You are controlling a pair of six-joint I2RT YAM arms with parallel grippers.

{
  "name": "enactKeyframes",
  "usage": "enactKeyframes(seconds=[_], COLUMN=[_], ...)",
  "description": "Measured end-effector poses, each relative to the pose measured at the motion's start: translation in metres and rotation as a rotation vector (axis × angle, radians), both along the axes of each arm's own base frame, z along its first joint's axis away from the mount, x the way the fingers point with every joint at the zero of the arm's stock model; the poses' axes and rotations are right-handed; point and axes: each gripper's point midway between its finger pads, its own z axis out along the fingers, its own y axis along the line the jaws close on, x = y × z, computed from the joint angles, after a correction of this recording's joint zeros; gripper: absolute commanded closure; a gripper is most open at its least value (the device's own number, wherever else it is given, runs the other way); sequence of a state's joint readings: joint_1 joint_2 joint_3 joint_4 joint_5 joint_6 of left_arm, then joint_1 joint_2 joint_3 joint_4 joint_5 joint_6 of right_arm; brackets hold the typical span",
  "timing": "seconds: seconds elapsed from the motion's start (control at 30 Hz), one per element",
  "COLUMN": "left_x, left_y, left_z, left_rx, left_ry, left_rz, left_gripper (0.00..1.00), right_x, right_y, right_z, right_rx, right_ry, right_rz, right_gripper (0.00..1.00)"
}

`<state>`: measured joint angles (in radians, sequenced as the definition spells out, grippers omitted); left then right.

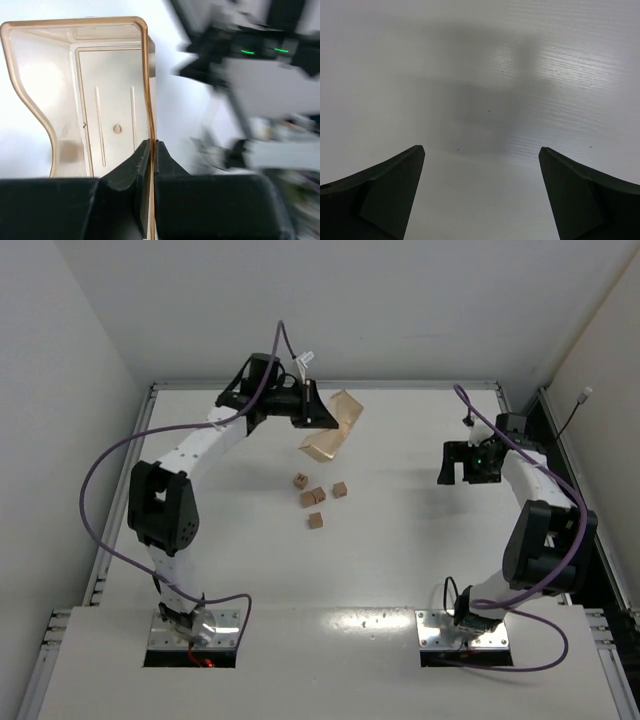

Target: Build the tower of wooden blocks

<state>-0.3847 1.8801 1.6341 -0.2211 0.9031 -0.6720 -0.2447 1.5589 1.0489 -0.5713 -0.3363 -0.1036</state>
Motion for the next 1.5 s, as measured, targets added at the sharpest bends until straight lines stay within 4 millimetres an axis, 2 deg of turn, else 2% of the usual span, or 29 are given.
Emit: enactKeyframes(seconds=[0.07, 0.13, 0.27, 0.37, 0.5, 0.6, 0.83, 0.97, 1.07, 1.3, 1.5], left_x=[0.017, 0.028, 0.040, 0.041, 0.046, 0.055, 0.061, 0.053, 0.051, 0.049, 0.039], left_y=[0.026, 0.056, 0.115, 0.153, 0.186, 0.197, 0.197, 0.187, 0.170, 0.135, 0.096], left_z=[-0.003, -0.017, -0.052, -0.072, -0.085, -0.102, -0.179, -0.206, -0.214, -0.215, -0.215], left_rx=[0.147, 0.309, 0.613, 0.781, 0.907, 0.976, 1.092, 1.130, 1.138, 1.110, 1.040], left_ry=[-0.103, -0.155, -0.175, -0.166, -0.167, -0.188, -0.193, -0.249, -0.327, -0.456, -0.520], left_rz=[0.107, 0.206, 0.354, 0.408, 0.440, 0.420, 0.238, 0.134, 0.076, 0.012, -0.051], left_gripper=[1.00, 1.00, 1.00, 1.00, 1.00, 1.00, 1.00, 1.00, 1.00, 1.00, 1.00], right_x=[0.002, 0.005, 0.008, 0.011, 0.014, 0.015, 0.013, 0.012, 0.012, 0.012, 0.012], right_y=[-0.001, -0.001, -0.002, -0.002, -0.002, -0.002, -0.002, -0.002, -0.002, -0.002, -0.002], right_z=[0.004, 0.008, 0.020, 0.028, 0.031, 0.032, 0.037, 0.038, 0.037, 0.037, 0.037], right_rx=[-0.026, -0.055, -0.109, -0.134, -0.148, -0.152, -0.157, -0.160, -0.160, -0.160, -0.160], right_ry=[-0.015, -0.034, -0.077, -0.110, -0.128, -0.134, -0.155, -0.159, -0.157, -0.159, -0.159], right_rz=[0.000, 0.002, 0.010, 0.025, 0.033, 0.037, 0.040, 0.041, 0.041, 0.041, 0.041], right_gripper=[0.04, 0.04, 0.04, 0.04, 0.04, 0.04, 0.04, 0.04, 0.04, 0.04, 0.04])
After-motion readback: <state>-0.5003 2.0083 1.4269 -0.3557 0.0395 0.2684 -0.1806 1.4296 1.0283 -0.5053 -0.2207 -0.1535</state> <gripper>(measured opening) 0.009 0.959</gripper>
